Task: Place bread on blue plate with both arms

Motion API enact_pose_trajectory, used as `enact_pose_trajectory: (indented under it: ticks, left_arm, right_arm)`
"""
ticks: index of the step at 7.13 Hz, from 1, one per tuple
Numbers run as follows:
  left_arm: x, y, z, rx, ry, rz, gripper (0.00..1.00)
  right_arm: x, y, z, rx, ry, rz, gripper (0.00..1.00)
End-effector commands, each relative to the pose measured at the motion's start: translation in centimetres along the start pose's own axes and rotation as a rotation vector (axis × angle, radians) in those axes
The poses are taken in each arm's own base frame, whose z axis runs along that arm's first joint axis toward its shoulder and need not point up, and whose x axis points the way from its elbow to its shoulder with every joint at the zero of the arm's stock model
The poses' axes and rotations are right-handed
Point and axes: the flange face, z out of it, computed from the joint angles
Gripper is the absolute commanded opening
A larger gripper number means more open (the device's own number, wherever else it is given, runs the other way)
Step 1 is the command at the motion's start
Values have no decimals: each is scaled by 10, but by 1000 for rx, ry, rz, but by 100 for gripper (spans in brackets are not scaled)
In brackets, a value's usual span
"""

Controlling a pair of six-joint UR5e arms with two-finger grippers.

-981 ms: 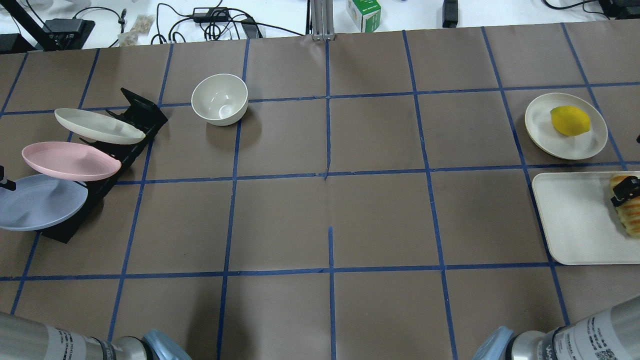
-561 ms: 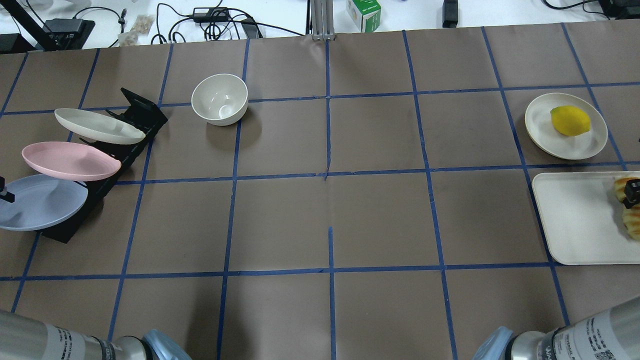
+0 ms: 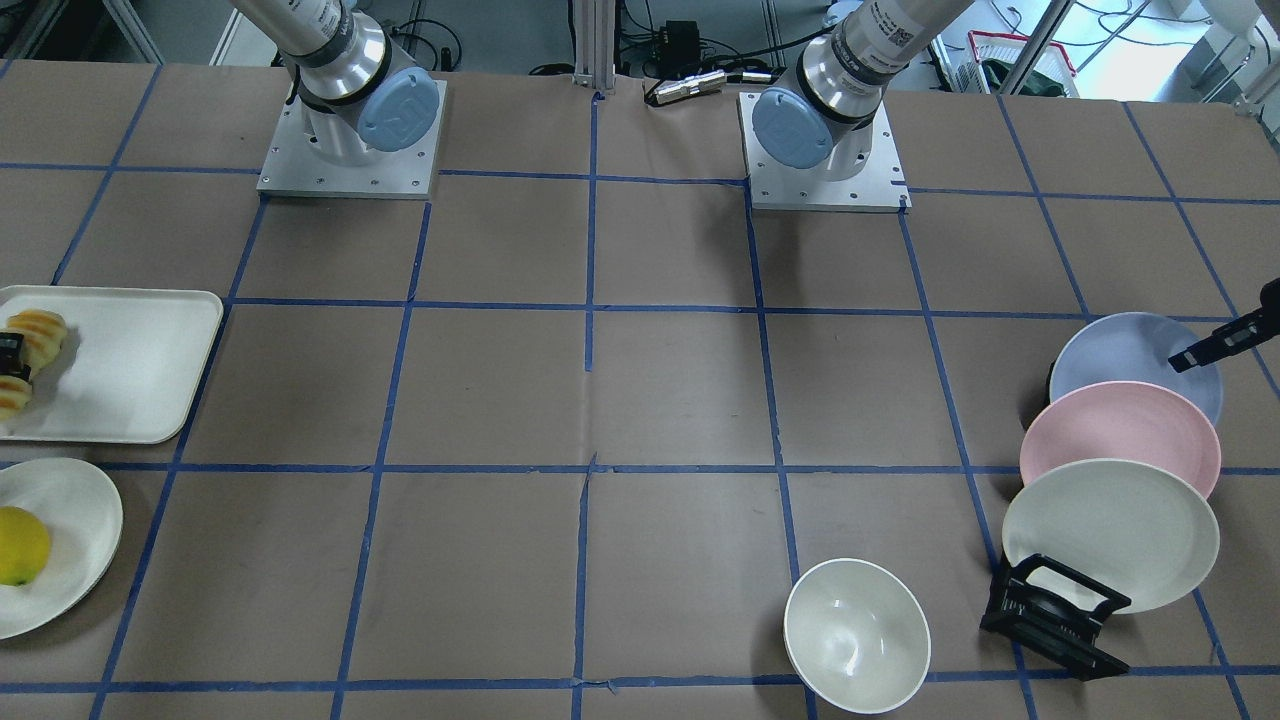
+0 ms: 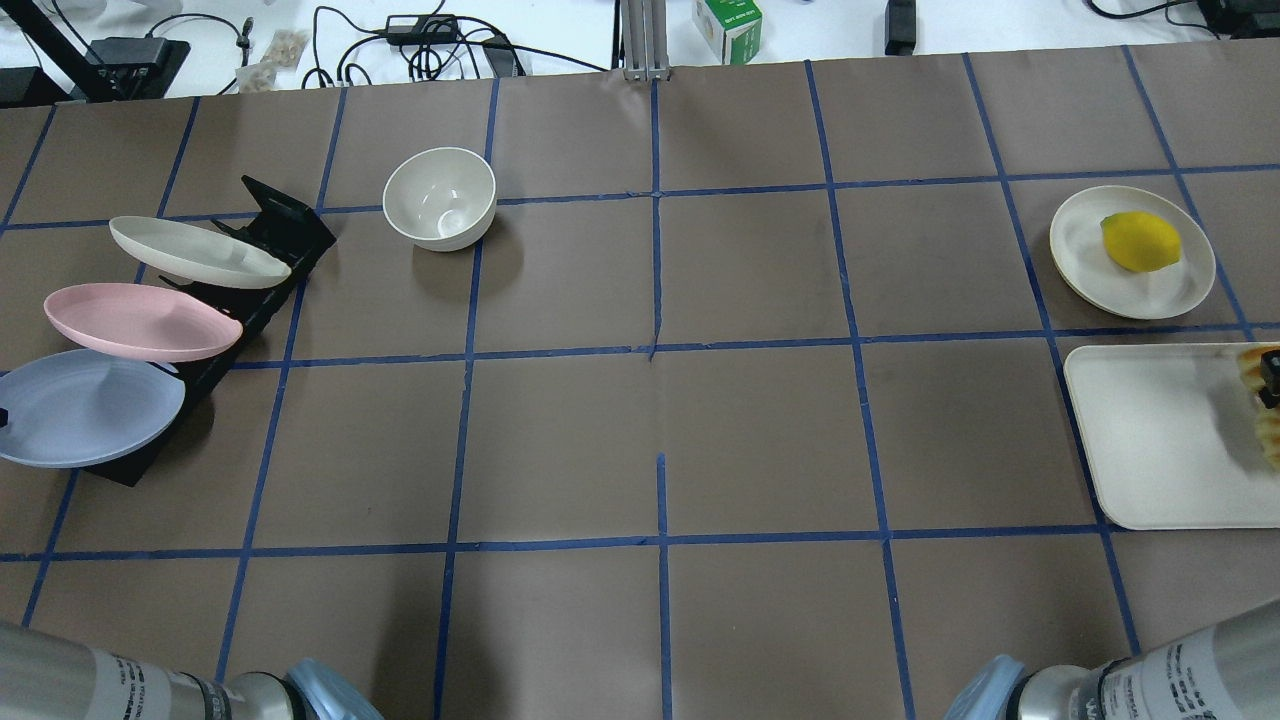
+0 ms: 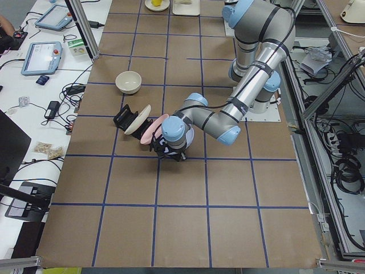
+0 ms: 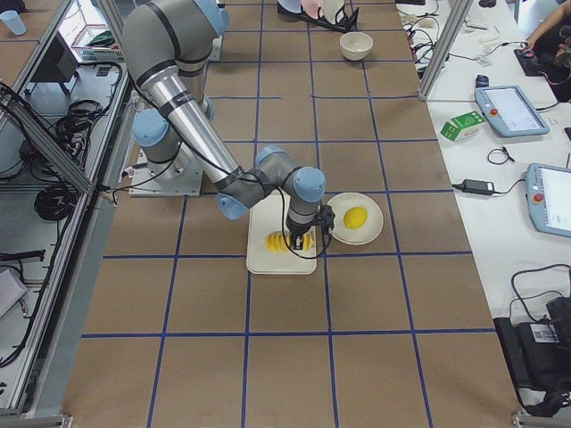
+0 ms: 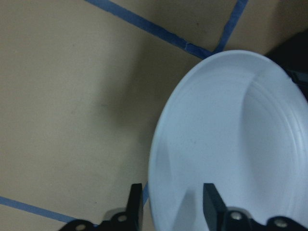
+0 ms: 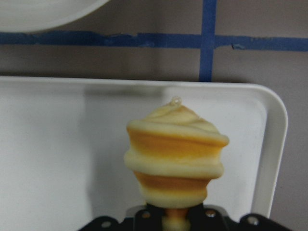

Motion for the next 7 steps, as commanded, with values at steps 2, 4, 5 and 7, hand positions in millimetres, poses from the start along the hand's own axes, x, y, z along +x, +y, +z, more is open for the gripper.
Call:
enact_pose_trajectory:
  ticks: [2, 4, 5, 7]
  left_arm:
    - [3, 1, -25, 38, -20, 10, 0]
    - [5, 15, -61, 14, -68, 14, 0]
    - [12, 29, -79, -20, -57, 13, 0]
    - [28, 67, -128, -108, -46, 10, 0]
  right_arm:
    - [-8, -3, -11, 12, 12, 1, 28]
    - [-10, -2, -21, 23, 23, 1, 28]
    - [-16, 1, -34, 19, 19, -2, 24]
    - [-35, 3, -61, 22, 21, 13, 24]
